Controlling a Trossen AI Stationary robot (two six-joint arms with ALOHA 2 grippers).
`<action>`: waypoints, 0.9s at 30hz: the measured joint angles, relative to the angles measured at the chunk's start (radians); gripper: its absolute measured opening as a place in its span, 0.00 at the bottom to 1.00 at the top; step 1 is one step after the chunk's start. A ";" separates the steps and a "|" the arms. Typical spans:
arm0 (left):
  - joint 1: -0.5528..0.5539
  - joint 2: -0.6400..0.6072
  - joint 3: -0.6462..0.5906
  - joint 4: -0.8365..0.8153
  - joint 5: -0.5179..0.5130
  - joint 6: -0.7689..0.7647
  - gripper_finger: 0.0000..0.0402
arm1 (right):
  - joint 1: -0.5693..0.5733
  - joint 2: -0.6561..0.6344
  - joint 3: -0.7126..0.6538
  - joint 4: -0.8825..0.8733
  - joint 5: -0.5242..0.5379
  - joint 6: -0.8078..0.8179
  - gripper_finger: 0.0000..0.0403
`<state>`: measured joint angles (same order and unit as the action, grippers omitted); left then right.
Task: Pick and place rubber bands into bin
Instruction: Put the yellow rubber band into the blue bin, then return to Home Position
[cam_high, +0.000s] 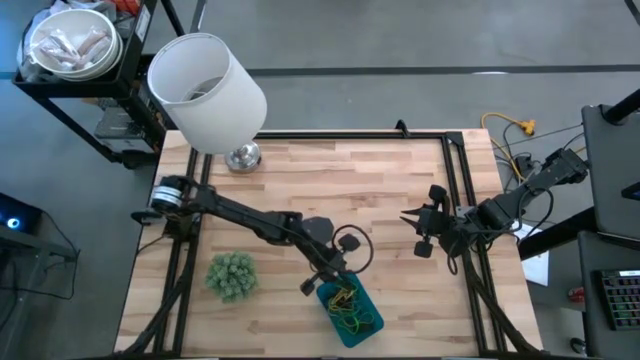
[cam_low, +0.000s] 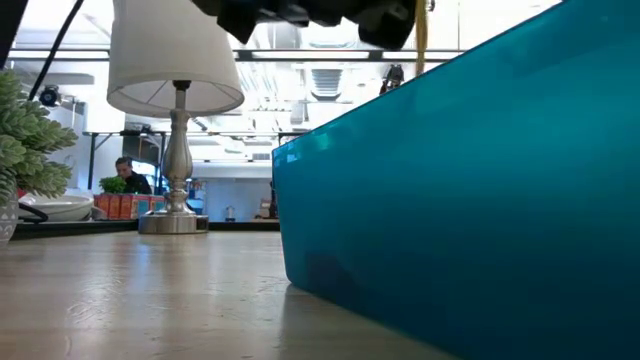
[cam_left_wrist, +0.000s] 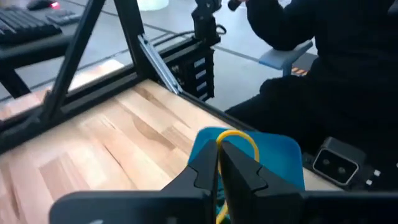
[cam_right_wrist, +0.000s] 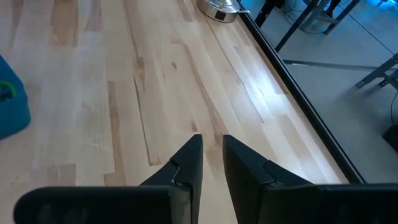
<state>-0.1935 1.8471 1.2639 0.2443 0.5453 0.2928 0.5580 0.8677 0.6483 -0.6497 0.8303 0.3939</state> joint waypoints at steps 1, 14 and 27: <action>0.000 0.004 -0.003 0.000 0.000 0.000 0.00 | 0.000 0.000 0.000 0.001 0.000 0.000 0.14; 0.004 0.020 -0.020 -0.018 -0.001 -0.052 0.00 | 0.000 0.000 0.000 0.013 -0.001 0.019 0.14; 0.004 0.020 -0.023 -0.018 -0.055 -0.068 0.31 | 0.000 0.000 0.000 0.035 -0.053 0.019 0.14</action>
<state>-0.1894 1.8675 1.2407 0.2268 0.4904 0.2251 0.5583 0.8673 0.6483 -0.6144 0.7773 0.4129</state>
